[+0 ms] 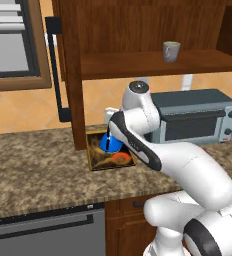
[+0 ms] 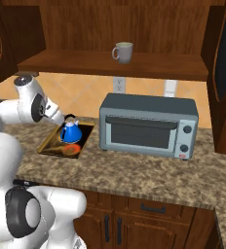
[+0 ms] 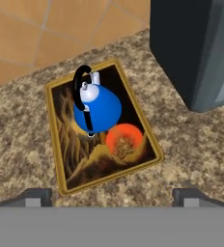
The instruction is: Pick the kettle from the counter and place it on the tray. Then pick the mug from the cabinet and place it on the tray. Then close the cabinet doors.
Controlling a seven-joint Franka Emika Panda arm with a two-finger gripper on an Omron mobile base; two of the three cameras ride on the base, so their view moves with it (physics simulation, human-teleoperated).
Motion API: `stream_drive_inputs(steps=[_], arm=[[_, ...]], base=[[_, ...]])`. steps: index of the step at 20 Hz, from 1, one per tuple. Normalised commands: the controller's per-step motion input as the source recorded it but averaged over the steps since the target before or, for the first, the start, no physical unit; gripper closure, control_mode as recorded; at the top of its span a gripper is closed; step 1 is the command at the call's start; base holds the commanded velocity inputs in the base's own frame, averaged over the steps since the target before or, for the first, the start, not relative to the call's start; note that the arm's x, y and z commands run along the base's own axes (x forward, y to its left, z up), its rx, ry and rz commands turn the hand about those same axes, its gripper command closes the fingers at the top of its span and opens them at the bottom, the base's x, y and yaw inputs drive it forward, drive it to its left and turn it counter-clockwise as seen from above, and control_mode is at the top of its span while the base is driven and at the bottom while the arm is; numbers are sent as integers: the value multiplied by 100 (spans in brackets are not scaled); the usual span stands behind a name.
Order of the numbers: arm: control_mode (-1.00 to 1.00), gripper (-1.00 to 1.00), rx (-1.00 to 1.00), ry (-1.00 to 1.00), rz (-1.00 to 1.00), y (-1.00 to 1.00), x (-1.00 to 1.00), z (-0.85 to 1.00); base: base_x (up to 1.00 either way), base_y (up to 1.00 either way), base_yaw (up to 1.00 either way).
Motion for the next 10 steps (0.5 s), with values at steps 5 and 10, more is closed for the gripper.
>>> stream_drive_inputs(steps=[5,10], arm=[[-100,-100,-7,16,0,-52,-68,100],[-100,-100,-2,9,-2,-79,-77,63]], base=[[0,0,0],[0,0,0]])
